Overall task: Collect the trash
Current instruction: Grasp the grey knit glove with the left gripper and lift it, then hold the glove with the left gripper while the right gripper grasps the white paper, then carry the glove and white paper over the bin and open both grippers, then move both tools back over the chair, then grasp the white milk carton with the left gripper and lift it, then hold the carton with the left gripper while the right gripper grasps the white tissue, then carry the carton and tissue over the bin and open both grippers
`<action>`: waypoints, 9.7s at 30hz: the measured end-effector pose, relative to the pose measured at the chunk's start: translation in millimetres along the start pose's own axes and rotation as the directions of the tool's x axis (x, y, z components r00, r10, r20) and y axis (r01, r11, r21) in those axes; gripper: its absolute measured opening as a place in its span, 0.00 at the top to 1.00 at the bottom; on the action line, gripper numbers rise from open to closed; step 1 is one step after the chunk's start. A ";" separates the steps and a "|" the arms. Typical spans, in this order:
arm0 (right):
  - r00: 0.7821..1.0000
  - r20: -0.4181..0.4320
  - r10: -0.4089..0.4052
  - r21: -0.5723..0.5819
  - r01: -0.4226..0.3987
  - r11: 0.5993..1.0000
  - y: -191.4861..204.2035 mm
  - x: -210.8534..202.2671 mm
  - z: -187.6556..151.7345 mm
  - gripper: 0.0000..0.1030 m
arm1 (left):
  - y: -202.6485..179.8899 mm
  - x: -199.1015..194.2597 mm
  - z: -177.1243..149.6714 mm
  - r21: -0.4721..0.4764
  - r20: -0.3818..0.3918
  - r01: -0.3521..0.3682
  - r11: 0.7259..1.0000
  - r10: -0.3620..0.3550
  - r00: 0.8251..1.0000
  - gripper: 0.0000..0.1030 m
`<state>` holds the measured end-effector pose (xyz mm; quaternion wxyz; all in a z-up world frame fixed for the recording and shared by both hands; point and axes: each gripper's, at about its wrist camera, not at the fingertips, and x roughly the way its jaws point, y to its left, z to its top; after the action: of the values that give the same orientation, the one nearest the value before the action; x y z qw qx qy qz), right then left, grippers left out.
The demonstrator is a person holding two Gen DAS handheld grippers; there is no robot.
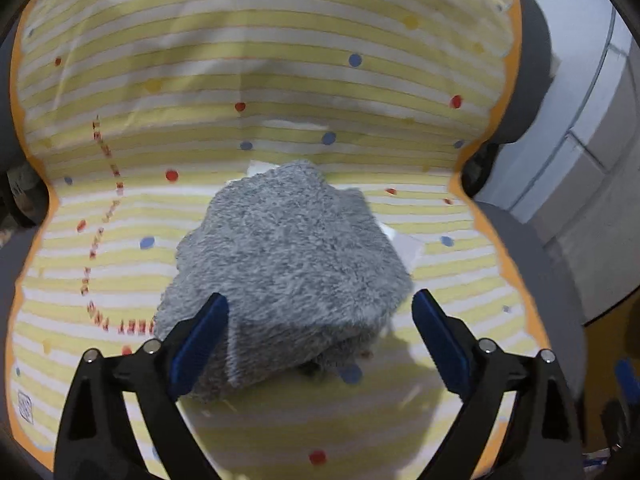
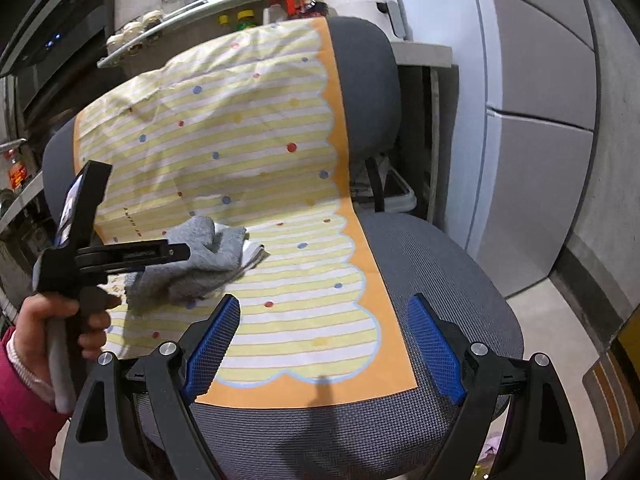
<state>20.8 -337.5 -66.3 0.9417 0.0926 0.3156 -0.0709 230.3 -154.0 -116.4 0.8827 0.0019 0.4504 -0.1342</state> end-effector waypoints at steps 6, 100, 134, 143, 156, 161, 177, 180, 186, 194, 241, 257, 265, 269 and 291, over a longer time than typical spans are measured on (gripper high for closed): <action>1.000 -0.023 -0.004 0.008 0.004 1.000 -2.2 3.6 -6.5 0.18 | 3.3 10.7 1.5 0.026 -0.013 -0.074 0.997 0.075 0.997 0.21; 0.961 -0.065 -0.269 0.266 0.277 0.924 -134.5 -166.5 -109.0 0.99 | -150.4 -147.9 -153.9 0.395 0.128 0.395 0.830 -0.475 0.871 0.90; 0.905 0.079 -0.419 0.396 0.357 0.846 -177.4 -214.1 -122.2 0.81 | -269.7 -133.9 -228.3 0.643 -0.163 0.589 0.489 -0.664 0.729 0.87; 0.893 0.095 -0.439 0.417 0.365 0.832 -185.3 -224.8 -121.7 0.81 | -303.2 -107.2 -241.1 0.652 -0.270 0.610 0.450 -0.614 0.741 0.54; 0.918 0.114 -0.380 0.379 0.313 0.871 -162.1 -214.3 -103.5 0.81 | -230.9 -122.4 -202.9 0.599 -0.063 0.474 0.646 -0.552 0.832 0.52; 0.947 0.110 -0.302 0.329 0.252 0.910 -137.9 -192.7 -86.1 0.80 | -180.4 -129.0 -178.6 0.528 0.041 0.391 0.754 -0.483 0.875 0.48; 0.999 0.047 -0.011 0.075 0.007 0.997 -14.2 -81.2 -9.0 0.66 | 0.1 -113.7 -78.4 0.202 0.220 0.110 0.973 -0.154 0.963 0.38; 1.000 0.023 0.019 0.042 -0.020 0.999 3.3 -59.4 3.2 0.66 | 28.6 -106.0 -64.4 0.140 0.221 0.069 0.988 -0.100 0.970 0.38; 0.996 -0.034 0.083 -0.010 -0.083 0.996 36.6 -6.8 29.9 0.66 | 60.3 -81.5 -45.9 0.079 0.177 0.031 0.996 -0.045 0.983 0.38; 0.985 -0.130 0.116 -0.049 -0.123 0.991 68.5 70.1 51.9 0.60 | 64.0 -41.4 -22.4 0.072 0.088 -0.011 0.997 0.004 0.996 0.20; 0.919 -0.364 0.154 -0.141 -0.218 0.966 197.3 197.2 46.0 0.97 | 149.0 -75.1 -56.8 -0.132 0.150 -0.041 0.990 0.061 0.987 0.36; 0.974 -0.117 0.193 -0.062 -0.201 0.978 71.4 5.8 9.4 0.97 | 10.6 -126.3 -101.9 0.121 0.223 0.103 0.987 -0.128 0.966 0.35; 0.997 -0.012 0.071 -0.003 -0.071 0.997 0.0 -65.8 -26.5 0.97 | -56.7 -137.5 -141.5 0.231 0.250 0.161 0.959 -0.219 0.943 0.35; 1.000 0.007 -0.004 0.031 0.004 1.000 -30.6 -92.2 -48.1 0.97 | -93.8 -137.0 -161.8 0.303 0.237 0.207 0.930 -0.284 0.929 0.35; 0.895 -0.322 -0.309 0.252 0.395 0.884 -173.1 -91.5 -194.0 0.71 | -185.2 -115.5 -194.8 0.461 0.096 0.342 0.819 -0.429 0.898 0.35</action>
<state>-197.5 -456.5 -185.2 0.8338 0.1889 0.4384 -0.2773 -33.2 -281.1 -118.4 0.8537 0.0933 0.3113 -0.4069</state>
